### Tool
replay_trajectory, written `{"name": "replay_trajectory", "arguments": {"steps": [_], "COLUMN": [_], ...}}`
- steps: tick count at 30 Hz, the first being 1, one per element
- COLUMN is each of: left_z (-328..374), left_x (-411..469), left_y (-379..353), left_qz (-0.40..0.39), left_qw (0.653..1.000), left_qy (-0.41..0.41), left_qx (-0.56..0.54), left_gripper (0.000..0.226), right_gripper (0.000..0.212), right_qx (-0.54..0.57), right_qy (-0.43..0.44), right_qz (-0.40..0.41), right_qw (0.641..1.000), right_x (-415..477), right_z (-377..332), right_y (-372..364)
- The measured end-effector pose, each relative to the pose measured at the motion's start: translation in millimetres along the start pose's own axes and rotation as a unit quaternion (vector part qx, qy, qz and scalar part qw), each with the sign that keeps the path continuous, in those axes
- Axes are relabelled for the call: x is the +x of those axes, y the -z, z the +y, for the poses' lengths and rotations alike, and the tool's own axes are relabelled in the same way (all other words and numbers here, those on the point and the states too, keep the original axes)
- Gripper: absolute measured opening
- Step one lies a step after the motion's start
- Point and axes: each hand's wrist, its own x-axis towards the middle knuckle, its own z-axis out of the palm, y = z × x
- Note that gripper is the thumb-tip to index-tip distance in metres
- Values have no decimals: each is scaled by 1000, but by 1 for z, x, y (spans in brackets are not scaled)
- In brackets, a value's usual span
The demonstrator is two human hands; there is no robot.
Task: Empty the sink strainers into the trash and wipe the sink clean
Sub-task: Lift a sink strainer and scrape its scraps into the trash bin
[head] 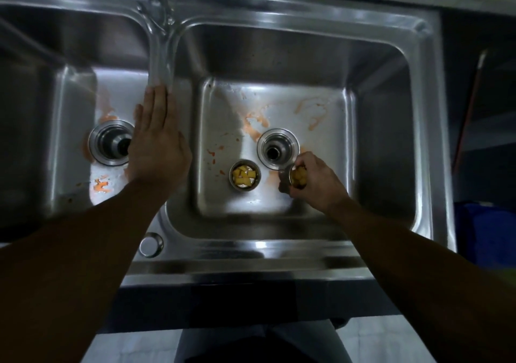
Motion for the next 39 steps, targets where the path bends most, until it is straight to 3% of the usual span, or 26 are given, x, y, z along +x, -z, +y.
{"name": "replay_trajectory", "arguments": {"steps": [3,12,17,20,24,32,36,39], "left_z": [-1,-3,-6,-3,3,72,124,157], "left_x": [1,1,0,-1,-12,-94,-132,-153], "left_y": [-2,-7,-9,-7,0,10,3,-10], "left_qz": [2,20,28,21,-7,-111,-192,-205], "left_qw": [1000,1000,1000,1000,1000,990,971,967], "left_qy": [-2,-7,-13,-10,-15,-55,-89,-118], "left_qx": [2,3,0,11,16,-67,-110,-92], "left_gripper": [64,64,64,63,62,63,62,57], "right_gripper": [74,75,93,81,60,60,60,59], "right_qx": [-14,-40,-28,-25,-30,-78,-89,-87], "right_qy": [-15,-16,-43,-60,-58,-43,-23,-7], "right_qz": [-14,-12,-48,-29,8,23,77,142], "right_qw": [1000,999,998,997,998,996,993,986], "right_x": [-1,7,3,-11,-40,-92,-116,-140], "right_z": [2,9,2,-7,-17,6,27,48], "right_y": [-6,-14,-8,-5,6,55,84,103]}}
